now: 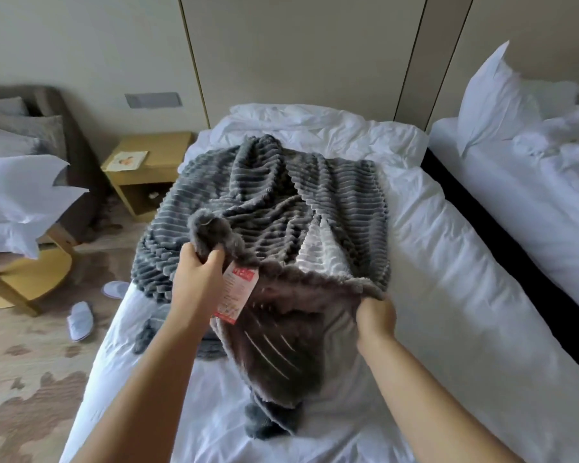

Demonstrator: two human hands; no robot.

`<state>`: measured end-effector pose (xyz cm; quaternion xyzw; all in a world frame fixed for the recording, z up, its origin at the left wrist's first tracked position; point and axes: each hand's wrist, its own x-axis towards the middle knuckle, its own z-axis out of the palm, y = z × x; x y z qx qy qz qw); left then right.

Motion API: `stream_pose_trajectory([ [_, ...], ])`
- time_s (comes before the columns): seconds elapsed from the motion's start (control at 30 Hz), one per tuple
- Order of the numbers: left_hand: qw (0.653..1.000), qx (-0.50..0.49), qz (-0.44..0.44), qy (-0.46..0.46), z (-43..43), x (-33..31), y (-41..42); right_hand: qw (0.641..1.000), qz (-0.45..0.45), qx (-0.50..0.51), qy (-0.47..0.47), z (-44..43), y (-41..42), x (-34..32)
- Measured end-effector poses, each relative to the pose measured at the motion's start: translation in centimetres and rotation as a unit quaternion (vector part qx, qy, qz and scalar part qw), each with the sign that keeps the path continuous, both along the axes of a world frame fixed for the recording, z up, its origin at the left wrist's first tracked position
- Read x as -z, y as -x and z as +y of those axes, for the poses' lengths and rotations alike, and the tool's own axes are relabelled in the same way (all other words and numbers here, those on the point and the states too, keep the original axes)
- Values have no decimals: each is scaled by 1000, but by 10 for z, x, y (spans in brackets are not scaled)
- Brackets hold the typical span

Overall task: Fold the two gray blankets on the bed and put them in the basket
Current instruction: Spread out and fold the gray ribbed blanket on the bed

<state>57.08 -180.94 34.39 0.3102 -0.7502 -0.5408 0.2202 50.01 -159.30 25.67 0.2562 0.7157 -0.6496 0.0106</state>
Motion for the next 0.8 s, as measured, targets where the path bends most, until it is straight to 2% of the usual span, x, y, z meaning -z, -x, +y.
stream_pose_trajectory([
  [0.03,998,58,3,9,7,6,-1,996,-16,-36,84,-18,-10,-11],
  [0.1,968,242,-39,45,25,20,-4,956,-72,-189,213,-45,-30,-38],
  [0.13,941,330,-75,22,32,27,-6,924,-90,-274,252,-48,-34,-51],
  [0.17,915,387,-106,-40,39,30,-7,893,-87,-337,286,-44,-33,-63],
  [0.2,897,416,-123,-89,42,32,-6,867,-72,-370,326,-34,-28,-72],
  [0.23,893,427,-116,-83,43,36,-4,838,-56,-386,382,-22,-23,-79],
  [0.27,907,407,-103,-15,43,38,-1,818,-53,-382,427,-9,-13,-80],
  [0.3,922,372,-101,27,44,41,2,813,-49,-370,447,0,-5,-77],
  [0.33,935,340,-96,42,44,43,6,832,-36,-363,417,6,3,-70],
  [0.37,945,313,-100,2,45,42,7,874,-20,-367,317,8,8,-57],
  [0.4,946,304,-90,-68,48,37,7,915,1,-368,165,9,15,-42],
  [0.43,934,314,-93,-143,47,36,10,928,29,-371,23,9,21,-27],
  [0.47,917,345,-95,-178,43,36,9,916,49,-388,-85,7,27,-12],
  [0.5,894,394,-119,-179,33,34,5,904,47,-399,-142,3,31,-3],
  [0.53,882,419,-135,-169,24,29,-1,900,49,-401,-164,-2,36,4],
  [0.6,867,462,-92,-166,6,9,-2,884,51,-415,-207,-17,46,18],
  [0.67,831,554,-57,-18,-6,-9,-8,821,78,-481,-298,-30,63,28],
  [0.7,845,532,-44,-19,-15,-8,-8,803,72,-493,-328,-33,71,31],
  [0.73,900,432,-27,-48,-21,-8,-6,811,57,-478,-331,-34,77,31],
  [0.77,958,283,-27,-39,-32,2,-2,854,44,-419,-305,-32,81,32],
  [0.8,990,122,-66,-6,-45,7,-1,912,16,-315,-263,-33,83,29],
])
